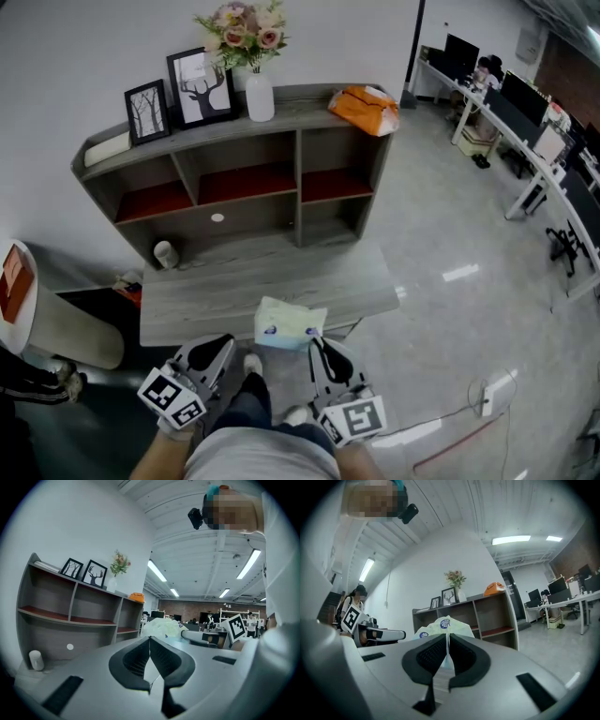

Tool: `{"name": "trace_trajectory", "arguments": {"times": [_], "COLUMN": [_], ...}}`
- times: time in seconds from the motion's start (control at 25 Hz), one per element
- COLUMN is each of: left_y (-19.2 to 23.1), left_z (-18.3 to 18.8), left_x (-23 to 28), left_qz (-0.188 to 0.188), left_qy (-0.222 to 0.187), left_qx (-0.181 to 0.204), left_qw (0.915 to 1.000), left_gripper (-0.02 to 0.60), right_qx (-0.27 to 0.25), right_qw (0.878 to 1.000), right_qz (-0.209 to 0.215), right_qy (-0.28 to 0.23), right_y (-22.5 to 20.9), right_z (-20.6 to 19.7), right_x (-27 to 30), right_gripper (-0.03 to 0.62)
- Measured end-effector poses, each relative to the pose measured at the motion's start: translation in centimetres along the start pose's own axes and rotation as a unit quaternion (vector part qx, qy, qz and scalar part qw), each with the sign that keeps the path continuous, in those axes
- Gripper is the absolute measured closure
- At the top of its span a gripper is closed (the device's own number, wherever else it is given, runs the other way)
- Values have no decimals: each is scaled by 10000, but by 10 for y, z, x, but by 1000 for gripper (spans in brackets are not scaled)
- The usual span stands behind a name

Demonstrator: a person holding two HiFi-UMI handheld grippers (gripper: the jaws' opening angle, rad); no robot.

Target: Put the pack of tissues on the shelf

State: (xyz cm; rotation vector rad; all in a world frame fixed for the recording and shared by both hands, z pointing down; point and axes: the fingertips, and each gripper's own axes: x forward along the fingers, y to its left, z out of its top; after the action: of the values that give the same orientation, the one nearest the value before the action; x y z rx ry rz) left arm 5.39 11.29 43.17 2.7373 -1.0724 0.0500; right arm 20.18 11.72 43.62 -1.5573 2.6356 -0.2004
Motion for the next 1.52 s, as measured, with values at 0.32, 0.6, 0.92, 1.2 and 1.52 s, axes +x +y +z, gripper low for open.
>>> {"name": "trace_trajectory", "arguments": {"times": [0.32, 0.6, 0.92, 1.2, 1.52], "left_y": [36, 93, 174, 239, 291], "left_z": [-9, -3, 19, 39, 50], "left_x": [16, 36, 62, 70, 70], "left_qz": [33, 71, 100, 41, -110], "left_qy": [8, 8, -10, -24, -31], "left_qx": [-177, -332, -361, -347, -278], "left_qw": [9998, 9994, 9993, 9994, 9995], "left_gripper": [565, 565, 565, 565, 565], "right_qx": [95, 216, 125, 45, -210], "right_qw": [9998, 9992, 9992, 9994, 9994], "right_qz": [-77, -119, -103, -161, -252], "right_qy": [182, 301, 378, 293, 98], "right_y": [-17, -30, -39, -39, -33], "right_z": [-10, -15, -8, 5, 23], "right_x": [33, 87, 180, 261, 336], "right_gripper": [568, 568, 568, 568, 568]}}
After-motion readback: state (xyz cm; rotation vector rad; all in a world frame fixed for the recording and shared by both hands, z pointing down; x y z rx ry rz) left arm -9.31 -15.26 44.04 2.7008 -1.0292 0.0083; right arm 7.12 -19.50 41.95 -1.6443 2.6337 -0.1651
